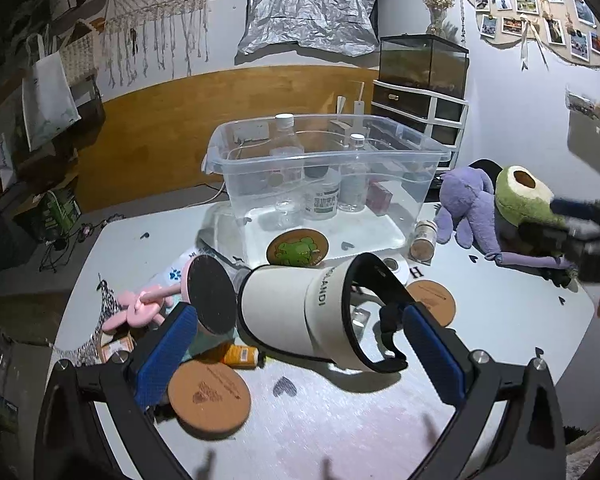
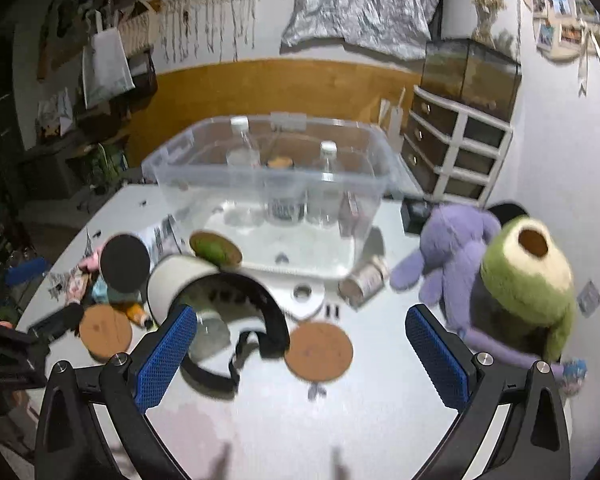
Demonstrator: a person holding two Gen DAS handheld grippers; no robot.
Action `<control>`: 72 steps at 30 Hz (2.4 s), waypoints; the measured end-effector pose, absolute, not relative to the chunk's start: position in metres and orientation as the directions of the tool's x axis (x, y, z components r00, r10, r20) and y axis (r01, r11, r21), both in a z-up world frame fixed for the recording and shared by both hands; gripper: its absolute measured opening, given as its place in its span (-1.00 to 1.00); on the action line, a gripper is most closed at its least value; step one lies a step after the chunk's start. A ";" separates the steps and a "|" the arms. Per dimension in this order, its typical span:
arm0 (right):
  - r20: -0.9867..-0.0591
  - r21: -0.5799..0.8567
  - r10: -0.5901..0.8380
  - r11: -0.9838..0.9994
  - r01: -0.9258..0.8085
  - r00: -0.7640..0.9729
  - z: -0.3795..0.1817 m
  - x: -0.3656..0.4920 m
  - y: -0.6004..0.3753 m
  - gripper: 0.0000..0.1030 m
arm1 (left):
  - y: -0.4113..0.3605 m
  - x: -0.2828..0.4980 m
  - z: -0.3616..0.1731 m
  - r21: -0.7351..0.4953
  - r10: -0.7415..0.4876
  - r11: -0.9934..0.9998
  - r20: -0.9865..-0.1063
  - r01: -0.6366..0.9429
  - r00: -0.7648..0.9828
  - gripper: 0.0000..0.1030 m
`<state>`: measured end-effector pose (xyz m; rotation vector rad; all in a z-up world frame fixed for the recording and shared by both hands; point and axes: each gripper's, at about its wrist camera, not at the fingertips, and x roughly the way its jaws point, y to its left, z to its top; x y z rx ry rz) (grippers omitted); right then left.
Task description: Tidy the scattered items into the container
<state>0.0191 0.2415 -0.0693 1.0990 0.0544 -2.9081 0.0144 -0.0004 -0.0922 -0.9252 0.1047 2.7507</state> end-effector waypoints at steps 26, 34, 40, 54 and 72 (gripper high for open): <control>-0.790 0.103 -0.132 -0.991 0.083 -0.599 -0.115 0.054 0.272 1.00 | 0.038 0.044 -0.114 -0.010 0.154 -0.981 -0.658 -0.196 -0.737 1.00; -0.802 0.125 -0.140 -0.990 0.066 -0.581 -0.121 0.051 0.290 1.00 | 0.053 0.038 -0.126 -0.026 0.163 -0.980 -0.682 -0.198 -0.713 1.00; -0.817 0.128 -0.134 -0.990 0.051 -0.561 -0.128 0.049 0.303 1.00 | 0.057 0.025 -0.149 -0.058 0.160 -0.983 -0.740 -0.175 -0.654 0.96; -0.855 0.147 -0.147 -0.988 0.040 -0.497 -0.146 0.038 0.308 1.00 | 0.031 0.017 -0.197 0.000 0.043 -0.997 -0.794 -0.071 -0.606 0.65; -0.887 0.111 -0.128 -0.992 0.064 -0.444 -0.158 0.025 0.281 1.00 | -0.084 -0.013 -0.242 -0.121 -0.024 -0.958 -0.869 0.259 -0.493 -0.11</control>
